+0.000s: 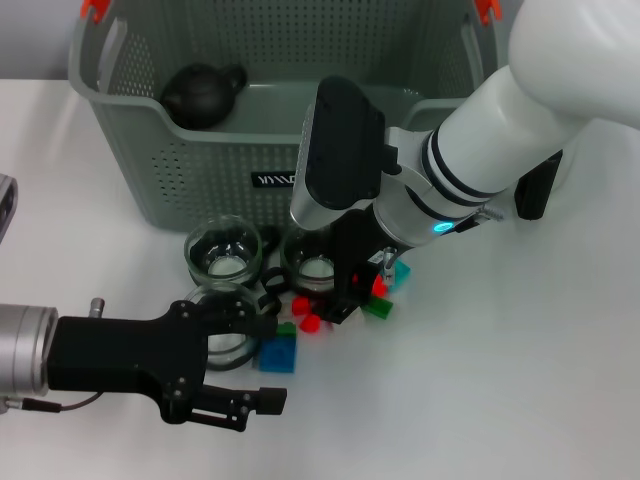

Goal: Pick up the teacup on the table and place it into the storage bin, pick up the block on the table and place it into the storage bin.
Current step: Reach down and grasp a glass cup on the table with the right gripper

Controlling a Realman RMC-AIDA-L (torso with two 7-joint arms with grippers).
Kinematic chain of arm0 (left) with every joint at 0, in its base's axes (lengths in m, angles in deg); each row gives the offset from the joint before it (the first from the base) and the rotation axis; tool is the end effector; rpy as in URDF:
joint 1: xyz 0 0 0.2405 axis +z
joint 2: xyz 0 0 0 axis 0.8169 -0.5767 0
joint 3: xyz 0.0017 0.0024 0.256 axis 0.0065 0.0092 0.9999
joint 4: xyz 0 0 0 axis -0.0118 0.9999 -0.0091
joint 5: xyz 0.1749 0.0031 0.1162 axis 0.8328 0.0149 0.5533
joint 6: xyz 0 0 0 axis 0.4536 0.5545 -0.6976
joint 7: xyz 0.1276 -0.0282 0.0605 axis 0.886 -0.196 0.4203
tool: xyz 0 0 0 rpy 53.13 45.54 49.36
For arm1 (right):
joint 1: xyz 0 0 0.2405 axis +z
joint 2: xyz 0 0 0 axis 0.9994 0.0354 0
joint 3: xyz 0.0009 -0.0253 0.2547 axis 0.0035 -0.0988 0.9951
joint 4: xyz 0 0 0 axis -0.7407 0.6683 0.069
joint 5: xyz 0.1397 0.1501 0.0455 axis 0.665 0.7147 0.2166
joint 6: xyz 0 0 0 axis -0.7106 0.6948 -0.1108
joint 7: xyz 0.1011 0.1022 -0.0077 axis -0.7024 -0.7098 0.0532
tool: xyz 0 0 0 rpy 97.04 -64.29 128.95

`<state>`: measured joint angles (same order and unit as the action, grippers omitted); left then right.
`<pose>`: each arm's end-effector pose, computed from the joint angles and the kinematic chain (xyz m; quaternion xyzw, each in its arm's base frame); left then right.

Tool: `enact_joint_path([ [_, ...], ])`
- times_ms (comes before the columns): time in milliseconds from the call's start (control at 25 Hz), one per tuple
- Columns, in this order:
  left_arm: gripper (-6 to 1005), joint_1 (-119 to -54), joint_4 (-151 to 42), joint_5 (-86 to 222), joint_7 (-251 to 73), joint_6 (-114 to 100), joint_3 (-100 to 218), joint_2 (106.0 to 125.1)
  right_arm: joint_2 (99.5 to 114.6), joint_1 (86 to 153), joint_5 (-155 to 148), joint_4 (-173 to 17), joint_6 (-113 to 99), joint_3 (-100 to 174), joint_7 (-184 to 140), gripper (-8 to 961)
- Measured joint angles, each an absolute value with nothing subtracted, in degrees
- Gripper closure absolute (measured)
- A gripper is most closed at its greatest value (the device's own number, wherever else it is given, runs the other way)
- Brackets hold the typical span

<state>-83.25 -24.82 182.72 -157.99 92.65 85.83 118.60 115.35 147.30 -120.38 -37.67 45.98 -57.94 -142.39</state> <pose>-0.2756 0.2664 -0.0051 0.9464 0.1795 0.2685 0.0068 0.0983 0.3811 -0.1288 -0.9807 -0.0009 -0.1794 0.0775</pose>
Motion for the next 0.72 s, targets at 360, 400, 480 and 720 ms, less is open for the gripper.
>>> enact_joint_path([
  [360, 225, -83.3, -24.9, 182.7, -158.0, 92.6, 85.8, 118.6, 115.35, 147.4, -118.4, -38.4, 46.4, -58.3, -141.8, 120],
  [400, 225, -83.3, -24.8, 182.7, -158.0, 92.6, 85.8, 118.6, 115.35, 147.4, -118.4, -38.4, 46.5, -58.3, -141.8, 120],
  [480, 226, -83.3, -24.9, 182.7, -158.0, 92.6, 85.8, 118.58, 115.35, 147.4, -118.4, -38.6, 46.7, -58.4, -141.8, 120],
  [720, 227, -83.3, -24.9, 182.7, -158.0, 92.5, 85.8, 118.51, 115.35, 147.4, -118.3, -39.2, 46.5, -58.4, -141.8, 119],
])
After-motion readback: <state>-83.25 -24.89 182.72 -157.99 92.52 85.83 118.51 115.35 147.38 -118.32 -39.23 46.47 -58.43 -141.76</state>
